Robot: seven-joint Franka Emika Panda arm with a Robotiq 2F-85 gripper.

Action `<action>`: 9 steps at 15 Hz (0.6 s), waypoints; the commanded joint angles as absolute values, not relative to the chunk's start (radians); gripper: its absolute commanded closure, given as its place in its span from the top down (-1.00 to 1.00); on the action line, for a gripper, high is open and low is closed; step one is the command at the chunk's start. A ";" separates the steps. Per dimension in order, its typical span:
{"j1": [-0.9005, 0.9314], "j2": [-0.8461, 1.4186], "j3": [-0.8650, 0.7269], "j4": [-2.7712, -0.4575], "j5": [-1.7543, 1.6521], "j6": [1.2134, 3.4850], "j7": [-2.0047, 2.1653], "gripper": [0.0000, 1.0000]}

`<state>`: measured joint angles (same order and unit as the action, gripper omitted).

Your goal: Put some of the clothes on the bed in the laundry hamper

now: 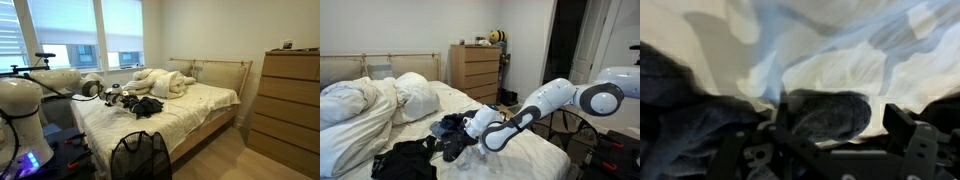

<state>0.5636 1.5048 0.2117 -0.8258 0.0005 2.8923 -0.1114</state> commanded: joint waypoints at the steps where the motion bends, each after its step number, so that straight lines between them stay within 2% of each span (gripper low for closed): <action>1: 0.567 1.505 0.191 -0.839 -0.022 2.922 -0.106 0.31; 9: 0.564 1.505 0.173 -0.842 -0.034 2.928 -0.096 -0.90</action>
<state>0.5633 1.5047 0.1857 -0.8325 -0.0193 2.8982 -0.1114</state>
